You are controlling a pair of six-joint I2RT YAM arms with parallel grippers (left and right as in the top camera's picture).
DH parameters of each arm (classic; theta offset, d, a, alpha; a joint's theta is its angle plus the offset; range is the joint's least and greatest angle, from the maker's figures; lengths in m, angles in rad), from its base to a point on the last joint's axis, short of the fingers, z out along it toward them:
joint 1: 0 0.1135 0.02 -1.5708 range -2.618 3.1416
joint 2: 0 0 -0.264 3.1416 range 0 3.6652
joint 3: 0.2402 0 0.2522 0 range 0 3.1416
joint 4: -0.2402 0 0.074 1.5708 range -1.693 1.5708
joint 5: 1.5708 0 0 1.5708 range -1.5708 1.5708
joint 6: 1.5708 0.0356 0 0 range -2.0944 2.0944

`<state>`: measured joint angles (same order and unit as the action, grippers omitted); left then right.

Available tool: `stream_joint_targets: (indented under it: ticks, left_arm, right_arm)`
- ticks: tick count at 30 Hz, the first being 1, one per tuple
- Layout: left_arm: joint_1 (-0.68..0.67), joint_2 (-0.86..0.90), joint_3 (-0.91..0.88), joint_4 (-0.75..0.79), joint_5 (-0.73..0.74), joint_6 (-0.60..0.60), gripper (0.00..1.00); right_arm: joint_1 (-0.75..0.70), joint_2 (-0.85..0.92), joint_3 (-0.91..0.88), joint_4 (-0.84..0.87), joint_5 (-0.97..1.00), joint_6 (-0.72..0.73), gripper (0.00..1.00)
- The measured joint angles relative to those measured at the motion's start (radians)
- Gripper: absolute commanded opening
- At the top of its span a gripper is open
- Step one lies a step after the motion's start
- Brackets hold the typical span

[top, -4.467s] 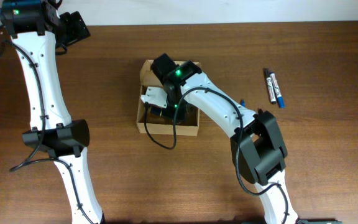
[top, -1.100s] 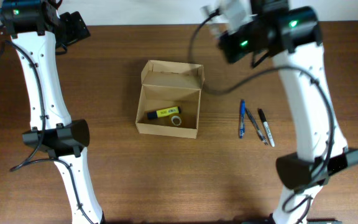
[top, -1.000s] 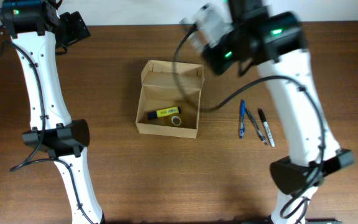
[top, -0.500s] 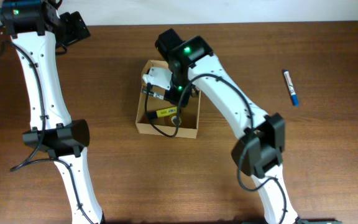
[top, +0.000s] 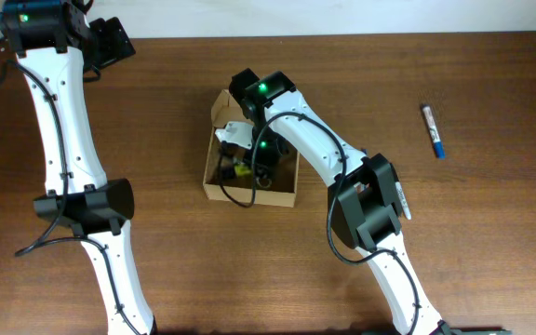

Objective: Pack container
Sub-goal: 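Place the black-capped marker into the box and open the gripper, then grasp the blue-capped whiteboard marker with the right gripper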

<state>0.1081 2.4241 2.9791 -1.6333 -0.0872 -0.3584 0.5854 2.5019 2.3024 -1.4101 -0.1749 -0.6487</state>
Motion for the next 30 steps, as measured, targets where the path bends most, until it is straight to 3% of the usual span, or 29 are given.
stream_joint_targets:
  ticks: [4,7,15,17,21,27,30]
  left_arm:
    - [0.0,0.0,0.0,0.0,0.0,0.0,1.0]
    - [0.0,0.0,0.0,0.0,0.0,0.0,1.0]
    - [0.0,0.0,0.0,0.0,0.0,0.0,1.0]
    - [0.0,0.0,0.0,0.0,0.0,0.0,1.0]
    - [0.0,0.0,0.0,0.0,0.0,0.0,1.0]
    - [0.0,0.0,0.0,0.0,0.0,0.0,1.0]
    - [0.0,0.0,0.0,0.0,0.0,0.0,1.0]
  right_arm:
    - [0.0,-0.01,-0.001,-0.004,0.043,0.057,0.54]
    - [0.0,-0.062,-0.009,-0.003,0.062,0.083,0.55]
    - [-0.042,-0.398,-0.01,0.035,0.134,0.201,0.57]
    - [-0.113,-0.524,-0.008,0.043,0.151,0.242,0.57]
    - [-0.291,-0.618,0.004,0.056,0.165,0.305,0.58]
    - [-0.622,-0.576,-0.059,0.132,0.133,0.372,0.58]
    - [-0.707,-0.529,-0.154,0.193,0.121,0.387,0.59]
